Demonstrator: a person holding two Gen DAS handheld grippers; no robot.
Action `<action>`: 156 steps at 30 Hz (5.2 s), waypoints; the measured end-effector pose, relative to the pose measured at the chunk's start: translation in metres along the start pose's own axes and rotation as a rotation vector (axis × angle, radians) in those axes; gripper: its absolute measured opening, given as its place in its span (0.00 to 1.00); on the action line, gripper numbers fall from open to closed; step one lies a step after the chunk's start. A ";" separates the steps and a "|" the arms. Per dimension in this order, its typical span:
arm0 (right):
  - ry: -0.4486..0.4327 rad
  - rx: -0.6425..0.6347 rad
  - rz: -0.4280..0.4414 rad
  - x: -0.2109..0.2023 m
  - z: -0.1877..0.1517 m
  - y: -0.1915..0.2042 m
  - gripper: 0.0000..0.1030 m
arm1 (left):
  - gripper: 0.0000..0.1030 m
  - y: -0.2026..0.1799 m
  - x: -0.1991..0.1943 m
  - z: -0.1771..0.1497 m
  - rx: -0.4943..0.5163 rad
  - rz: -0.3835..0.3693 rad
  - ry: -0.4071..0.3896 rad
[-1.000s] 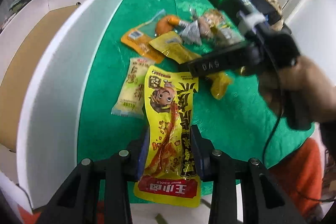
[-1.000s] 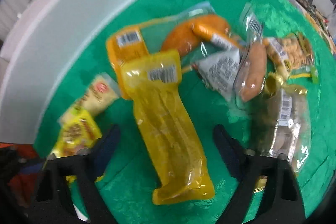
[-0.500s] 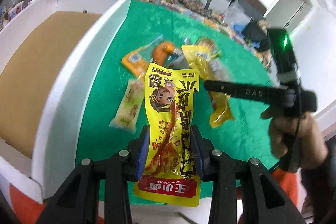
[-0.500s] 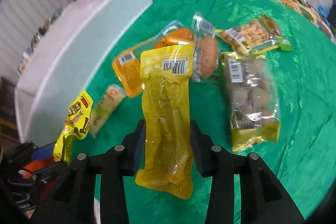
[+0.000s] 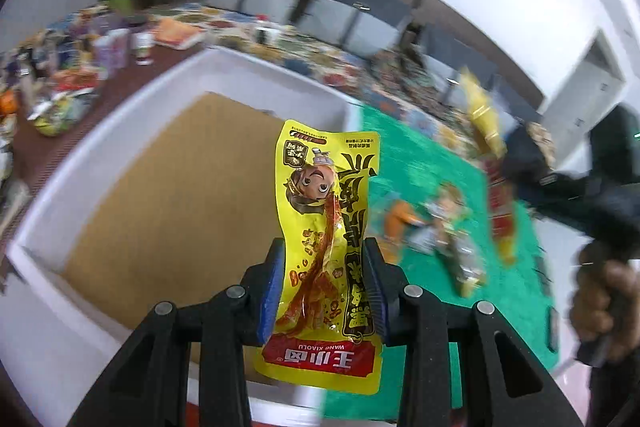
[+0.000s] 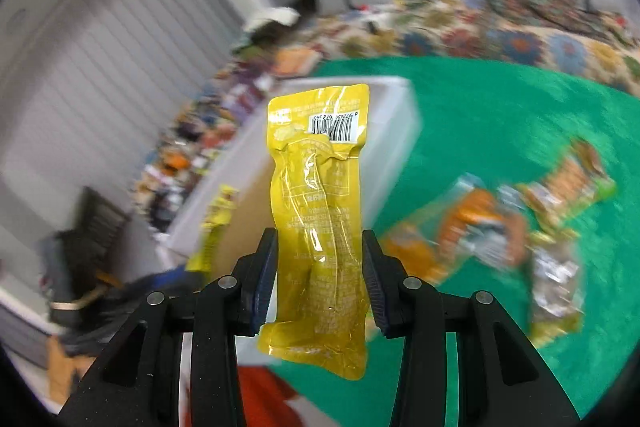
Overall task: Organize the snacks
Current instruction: 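Carry both packets into the white box and open both tools to release them, then return both tools over the bedspread and aim the left tool at the cream rice-cake bar, then lower the left tool over the cream rice-cake bar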
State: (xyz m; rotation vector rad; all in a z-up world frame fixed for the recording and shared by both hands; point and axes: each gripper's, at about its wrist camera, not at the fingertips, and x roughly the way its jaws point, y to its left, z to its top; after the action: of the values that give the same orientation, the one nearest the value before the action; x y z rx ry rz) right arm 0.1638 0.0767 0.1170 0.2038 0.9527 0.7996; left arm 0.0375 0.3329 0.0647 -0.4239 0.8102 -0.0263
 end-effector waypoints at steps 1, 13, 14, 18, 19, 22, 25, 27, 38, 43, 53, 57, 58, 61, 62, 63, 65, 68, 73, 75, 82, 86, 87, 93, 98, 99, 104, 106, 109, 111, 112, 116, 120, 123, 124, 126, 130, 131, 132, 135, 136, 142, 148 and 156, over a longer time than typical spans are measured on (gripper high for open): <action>0.001 -0.012 0.036 0.009 0.008 0.018 0.42 | 0.35 0.011 0.000 0.003 -0.003 0.041 -0.003; 0.072 -0.064 0.075 0.124 0.011 0.105 0.58 | 0.52 0.070 0.021 -0.016 0.030 0.336 0.011; 0.069 -0.056 0.078 0.123 0.009 0.104 0.70 | 0.67 0.073 0.023 -0.018 0.021 0.345 0.015; -0.008 -0.063 0.039 0.096 0.013 0.084 0.71 | 0.91 0.076 0.017 -0.024 -0.016 0.372 -0.031; -0.038 -0.067 0.023 0.085 0.015 0.077 0.71 | 0.93 0.075 0.015 -0.025 -0.027 0.361 -0.039; -0.110 -0.066 -0.049 0.054 0.013 0.050 0.71 | 0.93 0.059 0.012 -0.031 -0.043 0.306 -0.056; -0.150 -0.090 -0.162 0.032 -0.008 0.014 0.75 | 0.93 0.027 0.009 -0.039 -0.010 0.228 -0.065; -0.148 -0.114 -0.276 0.021 -0.039 -0.019 0.75 | 0.94 -0.003 0.010 -0.048 0.034 0.159 -0.065; -0.114 0.161 -0.715 -0.074 -0.227 -0.201 0.75 | 0.98 -0.182 0.097 -0.146 0.273 -0.058 0.155; -0.123 0.187 -0.727 -0.092 -0.254 -0.223 0.75 | 0.98 -0.218 0.150 -0.189 0.367 -0.004 0.246; -0.127 0.188 -0.674 -0.088 -0.261 -0.228 0.75 | 0.99 -0.221 0.168 -0.215 0.443 0.136 0.257; -0.125 0.181 -0.665 -0.086 -0.263 -0.226 0.76 | 1.00 -0.219 0.166 -0.218 0.436 0.139 0.248; -0.124 0.178 -0.667 -0.086 -0.263 -0.226 0.76 | 1.00 -0.219 0.166 -0.217 0.437 0.139 0.248; -0.120 0.162 -0.666 -0.083 -0.264 -0.224 0.80 | 1.00 -0.218 0.165 -0.220 0.444 0.135 0.237; -0.118 0.152 -0.671 -0.081 -0.264 -0.223 0.82 | 1.00 -0.218 0.166 -0.221 0.447 0.132 0.233; -0.113 0.142 -0.677 -0.079 -0.264 -0.221 0.84 | 1.00 -0.219 0.165 -0.222 0.449 0.131 0.229; -0.089 0.103 -0.712 -0.072 -0.264 -0.216 0.87 | 1.00 -0.218 0.164 -0.223 0.454 0.127 0.222; -0.097 0.105 -0.713 -0.070 -0.264 -0.216 0.90 | 1.00 -0.218 0.164 -0.223 0.458 0.125 0.221; -0.099 0.097 -0.711 -0.070 -0.265 -0.215 0.90 | 1.00 -0.222 0.159 -0.226 0.467 0.162 0.236; -0.100 0.096 -0.711 -0.070 -0.265 -0.215 0.91 | 1.00 -0.229 0.154 -0.231 0.521 0.179 0.228; -0.115 0.091 -0.714 -0.070 -0.267 -0.213 0.91 | 1.00 -0.228 0.146 -0.174 0.537 0.173 0.137; -0.116 0.093 -0.715 -0.070 -0.267 -0.213 0.91 | 1.00 -0.181 0.176 -0.117 0.358 0.217 0.197; -0.115 0.093 -0.715 -0.070 -0.266 -0.213 0.91 | 1.00 -0.172 0.183 -0.111 0.329 0.229 0.218; -0.108 0.094 -0.711 -0.071 -0.267 -0.213 0.91 | 0.82 -0.139 0.207 -0.113 0.229 0.214 0.279; -0.112 0.095 -0.714 -0.072 -0.268 -0.213 0.91 | 0.30 -0.167 0.196 -0.133 0.321 0.174 0.209; -0.113 0.096 -0.714 -0.072 -0.268 -0.213 0.91 | 0.30 -0.173 0.195 -0.137 0.317 0.139 0.213; -0.117 0.098 -0.718 -0.071 -0.268 -0.212 0.91 | 0.33 -0.223 0.197 -0.167 0.359 0.064 0.192; -0.120 0.096 -0.719 -0.071 -0.268 -0.211 0.91 | 0.49 -0.228 0.197 -0.171 0.325 0.077 0.173; -0.120 0.092 -0.718 -0.071 -0.270 -0.211 0.91 | 0.90 -0.228 0.197 -0.176 0.287 0.083 0.188; -0.117 0.093 -0.715 -0.072 -0.270 -0.211 0.91 | 0.91 -0.231 0.198 -0.180 0.323 0.103 0.182; -0.114 0.093 -0.714 -0.072 -0.271 -0.211 0.91 | 0.92 -0.235 0.198 -0.184 0.358 0.123 0.187; -0.108 0.087 -0.709 -0.073 -0.272 -0.210 0.91 | 1.00 -0.237 0.198 -0.194 0.381 0.161 0.185; -0.111 0.088 -0.711 -0.076 -0.277 -0.209 0.91 | 1.00 -0.233 0.195 -0.199 0.392 0.159 0.152; -0.112 0.090 -0.712 -0.076 -0.276 -0.209 0.91 | 1.00 -0.232 0.194 -0.200 0.393 0.161 0.155; -0.112 0.089 -0.714 -0.076 -0.276 -0.209 0.91 | 1.00 -0.232 0.195 -0.200 0.395 0.160 0.158; -0.111 0.089 -0.717 -0.074 -0.275 -0.209 0.93 | 1.00 -0.231 0.193 -0.201 0.401 0.157 0.156; -0.118 0.085 -0.717 -0.073 -0.275 -0.210 0.93 | 1.00 -0.231 0.193 -0.202 0.403 0.156 0.156; -0.120 0.084 -0.717 -0.073 -0.275 -0.210 0.93 | 1.00 -0.231 0.193 -0.202 0.403 0.156 0.156; -0.122 0.083 -0.718 -0.073 -0.275 -0.210 0.93 | 1.00 -0.231 0.193 -0.201 0.403 0.157 0.157; -0.127 0.081 -0.718 -0.073 -0.276 -0.209 0.93 | 1.00 -0.232 0.194 -0.199 0.400 0.159 0.166; -0.128 0.081 -0.718 -0.073 -0.277 -0.209 0.93 | 1.00 -0.232 0.195 -0.198 0.400 0.161 0.171; -0.132 0.080 -0.719 -0.073 -0.277 -0.209 0.93 | 1.00 -0.234 0.196 -0.195 0.404 0.161 0.188; -0.138 0.078 -0.719 -0.074 -0.277 -0.208 0.93 | 1.00 -0.234 0.197 -0.195 0.415 0.155 0.193; -0.147 0.075 -0.721 -0.074 -0.278 -0.208 0.93 | 1.00 -0.234 0.197 -0.193 0.421 0.153 0.209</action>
State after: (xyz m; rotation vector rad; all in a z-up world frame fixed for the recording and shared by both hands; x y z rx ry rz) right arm 0.0277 -0.1699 -0.0987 -0.0241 0.8330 0.0837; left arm 0.0700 0.0140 -0.1025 0.0407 1.0135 -0.0979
